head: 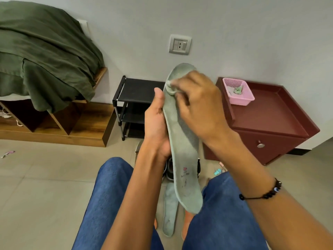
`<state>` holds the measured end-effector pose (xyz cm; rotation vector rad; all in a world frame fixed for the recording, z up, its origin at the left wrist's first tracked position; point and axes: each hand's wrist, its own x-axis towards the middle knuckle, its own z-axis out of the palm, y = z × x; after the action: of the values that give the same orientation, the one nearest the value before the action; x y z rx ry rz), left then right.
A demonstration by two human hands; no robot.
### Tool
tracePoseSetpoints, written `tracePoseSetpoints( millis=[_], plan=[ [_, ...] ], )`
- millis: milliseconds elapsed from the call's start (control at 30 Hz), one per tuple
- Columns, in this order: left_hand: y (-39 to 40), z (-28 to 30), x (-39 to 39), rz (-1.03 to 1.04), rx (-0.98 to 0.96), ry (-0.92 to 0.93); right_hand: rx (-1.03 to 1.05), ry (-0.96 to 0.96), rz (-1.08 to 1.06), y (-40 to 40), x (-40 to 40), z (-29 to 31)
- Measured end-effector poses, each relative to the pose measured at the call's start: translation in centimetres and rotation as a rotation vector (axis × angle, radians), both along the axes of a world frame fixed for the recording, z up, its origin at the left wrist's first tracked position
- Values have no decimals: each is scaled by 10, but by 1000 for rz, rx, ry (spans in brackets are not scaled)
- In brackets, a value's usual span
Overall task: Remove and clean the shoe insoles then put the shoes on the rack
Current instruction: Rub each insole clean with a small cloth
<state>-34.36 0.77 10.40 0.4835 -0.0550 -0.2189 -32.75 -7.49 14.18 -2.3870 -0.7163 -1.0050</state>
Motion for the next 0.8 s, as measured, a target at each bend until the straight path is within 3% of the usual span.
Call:
tracePoseSetpoints(
  millis=[233,400,500,600,700,800],
  plan=[
    [10,-6,-4,-111,18,41,66,39,134,7,-41,-32],
    [11,-2,-3,-106,1,82,181,348,325,-16,-52,-26],
    [6,0,-2,-43,37,46,187,185,145,-25,-31,5],
    [1,-1,-4,-31,26,43,13,11,-12,-16,-5,12],
    [7,-7,-3,-53,-22,47,-110,2,-16,5,-14,-14],
    [13,-14,-4,-123,6,40,-72,61,75,13,-49,-37]
  ],
)
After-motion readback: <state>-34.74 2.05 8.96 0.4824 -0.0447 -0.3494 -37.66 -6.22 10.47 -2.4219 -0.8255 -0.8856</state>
